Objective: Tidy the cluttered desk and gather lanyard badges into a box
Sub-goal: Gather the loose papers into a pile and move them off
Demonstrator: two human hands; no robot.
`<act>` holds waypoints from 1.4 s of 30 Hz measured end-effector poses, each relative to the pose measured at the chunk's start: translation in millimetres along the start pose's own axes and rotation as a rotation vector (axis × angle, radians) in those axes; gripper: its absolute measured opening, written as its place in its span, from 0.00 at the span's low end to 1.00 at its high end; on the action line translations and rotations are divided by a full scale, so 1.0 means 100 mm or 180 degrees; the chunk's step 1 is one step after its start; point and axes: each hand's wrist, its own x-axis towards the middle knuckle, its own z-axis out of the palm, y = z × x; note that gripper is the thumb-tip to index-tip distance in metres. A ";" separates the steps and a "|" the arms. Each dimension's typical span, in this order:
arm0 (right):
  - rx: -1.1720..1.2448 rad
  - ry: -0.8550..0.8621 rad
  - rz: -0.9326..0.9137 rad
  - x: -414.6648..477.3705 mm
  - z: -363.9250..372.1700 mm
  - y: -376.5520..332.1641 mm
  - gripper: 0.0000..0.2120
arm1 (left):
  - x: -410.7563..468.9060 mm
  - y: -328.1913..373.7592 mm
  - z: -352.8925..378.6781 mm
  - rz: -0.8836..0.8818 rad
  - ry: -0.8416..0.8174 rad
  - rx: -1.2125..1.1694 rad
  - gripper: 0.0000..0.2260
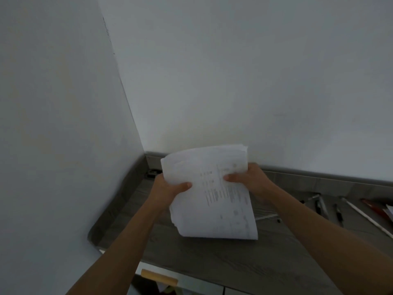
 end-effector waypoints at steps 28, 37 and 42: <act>-0.0120 -0.0084 0.0527 -0.29 -0.10 0.46 0.11 | -0.06 -0.47 0.31 -0.0596 0.0011 -0.0501 0.11; -0.0225 0.0833 0.0424 -0.93 -1.01 0.45 0.07 | -0.16 -0.09 1.41 -0.0776 -0.0454 -0.0789 0.11; -0.0470 0.1318 0.0754 -1.61 -1.94 0.53 0.12 | -0.46 -0.11 2.54 -0.1006 -0.0639 -0.0589 0.08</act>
